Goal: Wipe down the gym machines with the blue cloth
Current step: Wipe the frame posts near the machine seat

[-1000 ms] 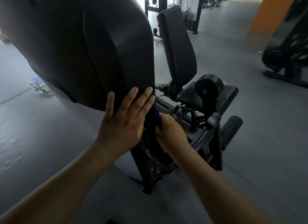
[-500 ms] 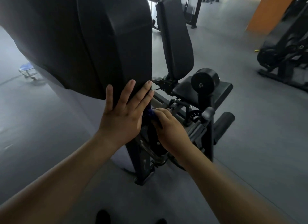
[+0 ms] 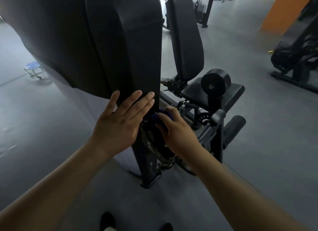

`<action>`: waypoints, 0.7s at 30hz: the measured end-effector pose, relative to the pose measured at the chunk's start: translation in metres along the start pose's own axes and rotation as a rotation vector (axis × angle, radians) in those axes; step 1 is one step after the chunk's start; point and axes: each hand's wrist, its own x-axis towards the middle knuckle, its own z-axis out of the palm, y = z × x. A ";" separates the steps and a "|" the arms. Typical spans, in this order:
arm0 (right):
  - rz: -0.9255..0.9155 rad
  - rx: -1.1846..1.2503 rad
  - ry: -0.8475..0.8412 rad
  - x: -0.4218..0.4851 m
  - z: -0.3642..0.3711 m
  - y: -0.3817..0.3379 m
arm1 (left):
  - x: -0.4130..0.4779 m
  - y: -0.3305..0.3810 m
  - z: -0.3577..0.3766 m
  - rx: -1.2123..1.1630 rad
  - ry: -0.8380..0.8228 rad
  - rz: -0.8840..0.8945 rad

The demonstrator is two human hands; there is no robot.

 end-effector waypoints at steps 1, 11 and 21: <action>0.053 0.009 0.024 0.005 -0.002 0.003 | -0.001 -0.002 0.000 -0.011 -0.003 0.008; -0.162 -0.067 0.023 0.011 0.000 -0.002 | -0.004 -0.006 -0.001 -0.090 -0.035 0.025; -0.056 -0.055 0.047 0.023 -0.004 -0.013 | -0.006 -0.003 0.000 -0.116 -0.032 0.007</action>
